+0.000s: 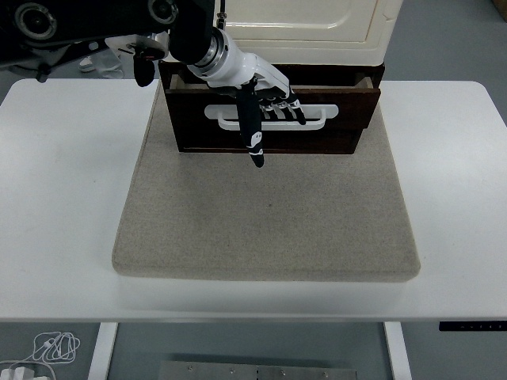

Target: Open the drawer under the combination cabinet

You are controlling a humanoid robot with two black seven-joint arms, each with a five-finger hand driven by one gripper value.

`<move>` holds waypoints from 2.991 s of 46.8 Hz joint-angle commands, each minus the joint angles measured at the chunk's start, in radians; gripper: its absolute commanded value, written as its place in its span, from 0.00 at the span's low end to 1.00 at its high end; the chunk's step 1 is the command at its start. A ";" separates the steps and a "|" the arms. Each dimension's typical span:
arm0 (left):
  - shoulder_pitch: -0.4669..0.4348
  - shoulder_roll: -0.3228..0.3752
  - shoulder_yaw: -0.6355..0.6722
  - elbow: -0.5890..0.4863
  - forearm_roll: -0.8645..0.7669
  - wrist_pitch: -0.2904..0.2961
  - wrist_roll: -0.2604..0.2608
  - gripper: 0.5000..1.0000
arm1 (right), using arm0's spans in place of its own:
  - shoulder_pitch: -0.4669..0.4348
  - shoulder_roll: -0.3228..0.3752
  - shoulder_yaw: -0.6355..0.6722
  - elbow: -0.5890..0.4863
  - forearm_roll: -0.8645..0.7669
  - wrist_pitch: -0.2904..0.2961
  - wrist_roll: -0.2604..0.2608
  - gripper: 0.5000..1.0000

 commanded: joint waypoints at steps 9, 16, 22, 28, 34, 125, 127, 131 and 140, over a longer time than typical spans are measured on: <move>-0.010 0.013 -0.001 -0.019 -0.003 -0.006 0.000 1.00 | 0.000 0.000 0.000 0.000 0.000 0.000 -0.001 0.85; -0.013 0.025 -0.001 -0.031 -0.003 -0.023 0.000 1.00 | 0.000 0.000 -0.001 0.000 0.000 0.000 -0.001 0.85; -0.015 0.039 0.000 -0.059 -0.004 -0.025 0.000 1.00 | 0.000 0.000 0.000 0.000 0.000 0.000 -0.001 0.85; -0.021 0.053 0.000 -0.079 -0.003 -0.028 0.000 1.00 | 0.000 0.000 0.000 0.000 0.000 0.000 -0.001 0.85; -0.021 0.058 0.000 -0.085 -0.004 -0.035 0.000 1.00 | 0.000 0.000 0.000 0.000 0.000 0.000 -0.001 0.85; -0.036 0.099 -0.087 -0.191 0.008 -0.063 -0.003 1.00 | 0.000 0.000 0.000 0.000 0.000 0.000 0.001 0.85; -0.038 0.099 -0.097 -0.189 0.008 -0.063 -0.003 1.00 | 0.000 0.000 0.000 0.000 0.000 0.000 -0.001 0.85; -0.047 0.099 -0.116 -0.189 0.008 -0.063 -0.005 1.00 | 0.000 0.000 0.000 0.000 0.000 0.000 -0.001 0.85; -0.048 0.120 -0.215 -0.186 0.007 -0.064 -0.015 1.00 | 0.000 0.000 0.000 0.000 0.000 0.000 -0.001 0.85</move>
